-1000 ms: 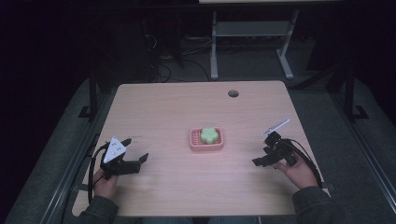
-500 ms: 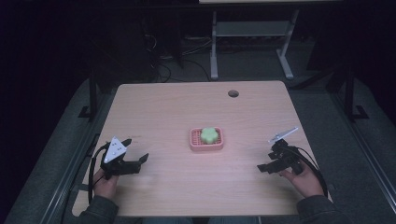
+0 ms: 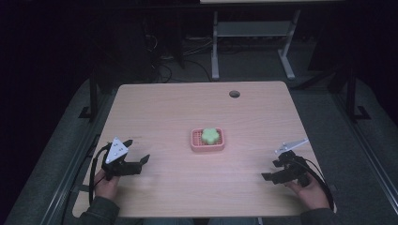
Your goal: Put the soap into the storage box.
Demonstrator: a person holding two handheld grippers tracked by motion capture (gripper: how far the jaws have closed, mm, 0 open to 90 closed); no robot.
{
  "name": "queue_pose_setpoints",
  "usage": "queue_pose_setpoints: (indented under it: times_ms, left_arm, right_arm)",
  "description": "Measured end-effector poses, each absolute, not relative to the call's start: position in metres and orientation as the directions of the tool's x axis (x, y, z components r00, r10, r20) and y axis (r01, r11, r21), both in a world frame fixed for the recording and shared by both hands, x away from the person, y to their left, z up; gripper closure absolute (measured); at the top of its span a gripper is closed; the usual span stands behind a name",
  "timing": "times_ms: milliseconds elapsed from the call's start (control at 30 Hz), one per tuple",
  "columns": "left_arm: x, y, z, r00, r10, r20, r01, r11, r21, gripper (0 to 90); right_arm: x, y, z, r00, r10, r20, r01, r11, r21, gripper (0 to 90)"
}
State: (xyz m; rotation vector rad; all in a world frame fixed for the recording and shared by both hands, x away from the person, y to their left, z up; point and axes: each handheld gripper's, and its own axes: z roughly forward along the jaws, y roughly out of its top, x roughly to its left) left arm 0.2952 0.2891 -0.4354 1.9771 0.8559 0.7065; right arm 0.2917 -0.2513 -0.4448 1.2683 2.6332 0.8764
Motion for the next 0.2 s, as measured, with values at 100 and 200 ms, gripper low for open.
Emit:
queue_pose_setpoints:
  times_ms: [100, 200]
  left_arm:
    - [0.295, 0.288, -0.436, 0.606, 0.780, 0.157, 0.305, -0.410, 0.860, 14.1]
    - [0.296, 0.287, -0.437, 0.609, 0.778, 0.154, 0.311, -0.413, 0.856, 14.1]
  right_arm:
    - [0.286, -0.253, -0.447, -0.644, 0.746, 0.168, 0.690, 0.472, 0.549, 25.5]
    - [0.279, -0.257, -0.448, -0.637, 0.756, 0.152, 0.684, 0.462, 0.565, 25.5]
